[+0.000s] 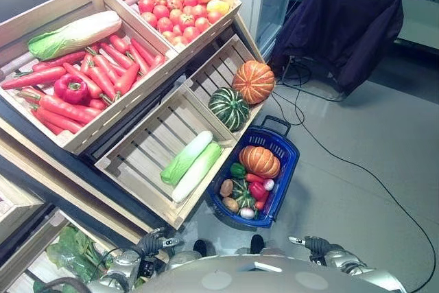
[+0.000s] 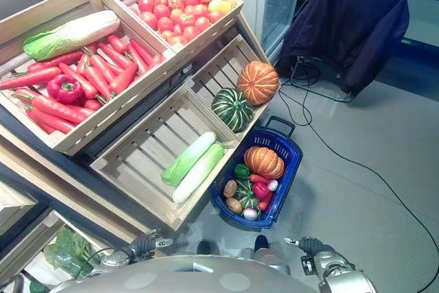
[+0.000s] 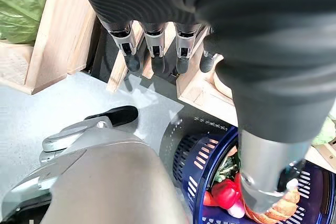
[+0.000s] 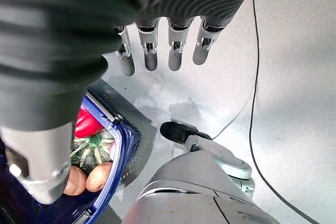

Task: Pick up fruits and vegetables into the basket

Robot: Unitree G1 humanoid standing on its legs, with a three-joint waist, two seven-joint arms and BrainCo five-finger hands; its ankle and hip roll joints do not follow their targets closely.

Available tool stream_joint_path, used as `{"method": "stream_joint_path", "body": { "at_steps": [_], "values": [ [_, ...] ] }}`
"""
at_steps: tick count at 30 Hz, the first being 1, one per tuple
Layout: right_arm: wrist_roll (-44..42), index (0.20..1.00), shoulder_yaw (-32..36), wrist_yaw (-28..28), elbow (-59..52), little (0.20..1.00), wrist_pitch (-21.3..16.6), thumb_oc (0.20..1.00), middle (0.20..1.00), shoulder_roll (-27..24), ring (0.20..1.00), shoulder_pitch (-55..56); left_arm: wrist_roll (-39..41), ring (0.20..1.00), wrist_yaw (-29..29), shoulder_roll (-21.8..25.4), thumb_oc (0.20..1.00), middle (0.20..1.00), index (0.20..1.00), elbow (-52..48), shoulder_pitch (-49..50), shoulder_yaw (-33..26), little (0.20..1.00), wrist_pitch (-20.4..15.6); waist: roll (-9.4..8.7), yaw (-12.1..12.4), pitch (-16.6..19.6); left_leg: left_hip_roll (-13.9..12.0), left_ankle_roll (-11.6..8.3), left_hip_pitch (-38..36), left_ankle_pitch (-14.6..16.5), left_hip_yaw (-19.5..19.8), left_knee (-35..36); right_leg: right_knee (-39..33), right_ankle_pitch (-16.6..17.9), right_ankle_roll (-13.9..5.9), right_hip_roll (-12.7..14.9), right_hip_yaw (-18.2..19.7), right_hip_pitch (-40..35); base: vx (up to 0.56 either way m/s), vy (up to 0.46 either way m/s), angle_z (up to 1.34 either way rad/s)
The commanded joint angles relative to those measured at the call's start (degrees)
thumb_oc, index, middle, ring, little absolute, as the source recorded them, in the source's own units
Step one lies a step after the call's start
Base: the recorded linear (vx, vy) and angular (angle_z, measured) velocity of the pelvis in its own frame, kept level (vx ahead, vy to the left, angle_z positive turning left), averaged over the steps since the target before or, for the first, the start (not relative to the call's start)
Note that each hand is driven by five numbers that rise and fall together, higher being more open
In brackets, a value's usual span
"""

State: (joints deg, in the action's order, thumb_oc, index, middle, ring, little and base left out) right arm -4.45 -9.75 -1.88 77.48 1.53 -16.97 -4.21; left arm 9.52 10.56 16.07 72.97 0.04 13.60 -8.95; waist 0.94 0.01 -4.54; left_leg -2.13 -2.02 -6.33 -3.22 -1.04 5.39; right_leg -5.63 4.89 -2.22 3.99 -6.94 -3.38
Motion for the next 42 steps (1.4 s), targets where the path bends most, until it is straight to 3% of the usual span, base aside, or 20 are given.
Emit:
{"method": "stream_joint_path", "body": {
  "at_steps": [1,29,38,42],
  "values": [
    [-0.88,1.000,-0.80,0.15,2.53,1.000,-0.55,1.000,1.000,0.70,1.000,-3.36,-1.25,1.000,1.04,0.01,1.000,1.000,1.000,3.93,-4.33,-1.12,1.000,-0.26,-1.81,0.68,-1.11,-0.27,-0.80,-0.60,5.37,0.14,-0.39,1.25,-4.07,-4.62,2.81,-0.62,-3.23,-0.06,-0.041,-0.22],
    [-1.04,1.000,-0.57,-0.13,2.44,1.000,-0.28,1.000,1.000,0.36,1.000,-3.41,1.62,1.000,2.58,0.01,1.000,1.000,1.000,2.91,-4.04,-1.04,1.000,-1.71,-1.02,0.48,-1.24,-0.26,-0.83,-0.57,5.44,0.36,-0.39,1.28,-4.30,-4.50,2.83,-0.55,-3.28,0.00,0.000,0.00],
    [-2.81,1.000,-1.04,0.55,1.78,1.000,0.31,1.000,1.000,-0.57,1.000,-4.65,5.37,1.000,3.21,-0.12,1.000,1.000,1.000,0.79,-4.52,0.65,1.000,-3.25,-0.23,0.44,-3.78,-0.41,-1.00,2.34,4.33,0.57,-0.39,1.22,-3.41,-4.52,2.91,0.07,-0.44,-0.01,-0.001,0.00],
    [-5.08,1.000,-1.53,1.68,1.01,1.000,0.13,1.000,1.000,-0.85,1.000,-7.42,9.18,1.000,3.22,-0.33,1.000,1.000,1.000,-0.79,-6.93,1.94,1.000,-5.02,0.45,0.26,-7.50,-0.25,-0.97,6.13,3.15,0.80,-0.39,0.95,-2.13,-4.39,2.96,0.67,3.36,-0.13,-0.013,0.00]
  ]
}}
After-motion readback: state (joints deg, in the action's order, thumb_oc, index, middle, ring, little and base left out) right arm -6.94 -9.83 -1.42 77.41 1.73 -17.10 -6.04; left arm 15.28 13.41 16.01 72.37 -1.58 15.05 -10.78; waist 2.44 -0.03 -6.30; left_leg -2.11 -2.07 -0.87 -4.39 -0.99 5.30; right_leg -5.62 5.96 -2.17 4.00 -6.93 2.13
